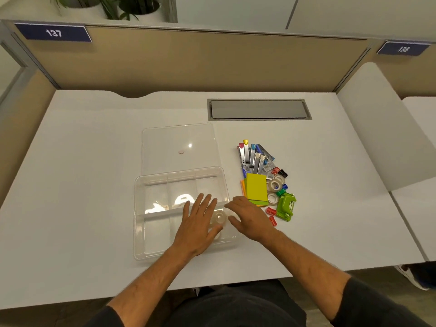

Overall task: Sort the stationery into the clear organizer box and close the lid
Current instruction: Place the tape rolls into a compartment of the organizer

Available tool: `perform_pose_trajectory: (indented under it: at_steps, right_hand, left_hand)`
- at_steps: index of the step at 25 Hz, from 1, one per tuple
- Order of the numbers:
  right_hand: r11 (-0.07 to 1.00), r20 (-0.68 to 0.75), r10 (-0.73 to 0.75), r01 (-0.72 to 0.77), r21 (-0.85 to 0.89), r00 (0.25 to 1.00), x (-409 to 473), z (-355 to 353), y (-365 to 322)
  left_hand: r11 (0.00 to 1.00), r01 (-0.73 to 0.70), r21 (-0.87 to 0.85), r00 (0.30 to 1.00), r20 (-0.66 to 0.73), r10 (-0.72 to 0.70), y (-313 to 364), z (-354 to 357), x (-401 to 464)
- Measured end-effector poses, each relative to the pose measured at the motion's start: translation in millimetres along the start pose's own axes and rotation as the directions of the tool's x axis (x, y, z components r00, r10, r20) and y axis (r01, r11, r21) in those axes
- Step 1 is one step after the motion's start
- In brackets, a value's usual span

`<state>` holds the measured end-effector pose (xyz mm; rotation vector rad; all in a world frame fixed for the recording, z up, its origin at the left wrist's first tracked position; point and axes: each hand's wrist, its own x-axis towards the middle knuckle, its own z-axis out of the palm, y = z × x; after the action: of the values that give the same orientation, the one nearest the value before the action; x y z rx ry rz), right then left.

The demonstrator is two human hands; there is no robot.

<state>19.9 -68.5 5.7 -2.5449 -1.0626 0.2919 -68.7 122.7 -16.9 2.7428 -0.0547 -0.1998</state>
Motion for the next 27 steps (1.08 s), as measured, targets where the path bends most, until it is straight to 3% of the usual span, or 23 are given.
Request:
perform_pose_trajectory:
  at_steps: [7, 15, 27]
  right_hand:
    - [0.995, -0.044, 0.098, -0.098, 0.006, 0.994, -28, -37, 71]
    - [0.987, 0.081, 0.156, -0.152, -0.049, 0.985, -52, -82, 145]
    - [0.973, 0.174, 0.229, -0.224, -0.048, 0.958, -80, -98, 225]
  left_hand:
    - [0.999, -0.036, -0.03, 0.999, -0.005, 0.036, 66, 3, 51]
    - [0.997, -0.082, -0.002, 0.994, 0.072, 0.082, 122, 29, 107]
    - [0.992, 0.016, 0.124, 0.993, 0.117, -0.031, 180, 60, 197]
